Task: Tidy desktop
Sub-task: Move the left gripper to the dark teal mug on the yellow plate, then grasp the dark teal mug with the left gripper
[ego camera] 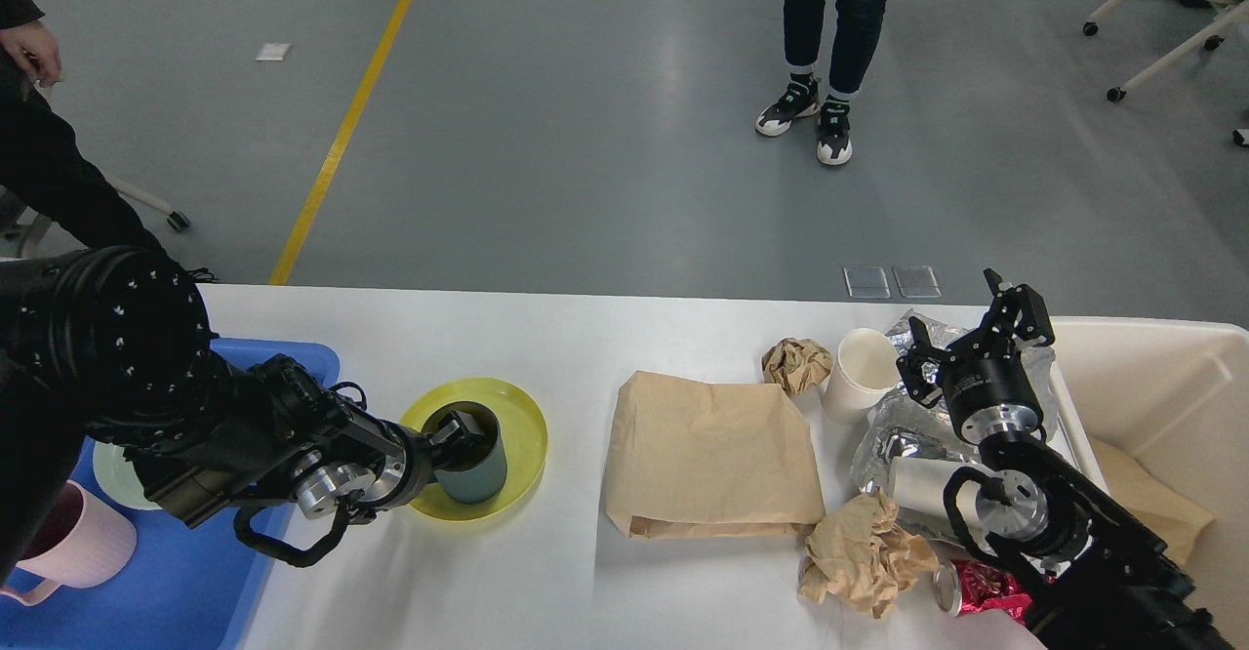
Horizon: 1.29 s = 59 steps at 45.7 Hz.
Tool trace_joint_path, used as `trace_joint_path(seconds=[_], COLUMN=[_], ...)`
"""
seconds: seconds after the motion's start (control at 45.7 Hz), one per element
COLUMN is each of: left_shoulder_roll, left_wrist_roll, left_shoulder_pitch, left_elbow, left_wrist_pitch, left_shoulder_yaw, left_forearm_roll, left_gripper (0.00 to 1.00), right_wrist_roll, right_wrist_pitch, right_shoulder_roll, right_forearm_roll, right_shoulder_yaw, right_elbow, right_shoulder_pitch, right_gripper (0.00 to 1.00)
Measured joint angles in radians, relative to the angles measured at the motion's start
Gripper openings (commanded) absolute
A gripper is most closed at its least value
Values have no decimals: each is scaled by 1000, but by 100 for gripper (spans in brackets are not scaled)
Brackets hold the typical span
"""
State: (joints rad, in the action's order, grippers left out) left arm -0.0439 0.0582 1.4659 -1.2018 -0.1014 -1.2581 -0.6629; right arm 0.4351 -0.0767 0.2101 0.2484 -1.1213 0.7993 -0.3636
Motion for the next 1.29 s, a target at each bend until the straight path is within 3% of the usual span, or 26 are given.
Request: trace_joint_path(seconds=[0.109, 0.241, 0.481, 0.591, 0.744, 0.897, 1.094, 1.291], left_shoulder_roll=[2, 5, 8, 5, -1, -14, -39, -46], left_wrist_roll=[0, 0, -2, -2, -2, -2, -2, -2], left_shoulder_pitch=[-3, -7, -10, -10, -6, 7, 35, 52], left_elbow=[11, 17, 17, 15, 10, 5, -5, -6], left_wrist_pitch=[-4, -7, 1, 7, 20, 57, 148, 161], left_shoulder_yaw=[0, 0, 24, 26, 26, 13, -8, -37], left_forearm_roll=[0, 0, 0, 0, 0, -26, -33, -34], left_gripper=[89, 63, 41, 27, 21, 0, 0, 0], right_wrist_roll=[0, 0, 1, 1, 1, 1, 1, 1], right_wrist_pitch=[0, 0, 0, 0, 0, 0, 0, 0], right_shoulder_roll=[0, 0, 0, 0, 0, 0, 0, 0], right_forearm_roll=[0, 0, 0, 0, 0, 0, 0, 0], right_shoulder_yaw=[0, 0, 0, 0, 0, 0, 0, 0], right_elbow=[0, 0, 0, 0, 0, 0, 0, 0], right_shoulder_pitch=[0, 0, 0, 0, 0, 0, 0, 0], right_gripper=[100, 100, 100, 100, 100, 100, 100, 100])
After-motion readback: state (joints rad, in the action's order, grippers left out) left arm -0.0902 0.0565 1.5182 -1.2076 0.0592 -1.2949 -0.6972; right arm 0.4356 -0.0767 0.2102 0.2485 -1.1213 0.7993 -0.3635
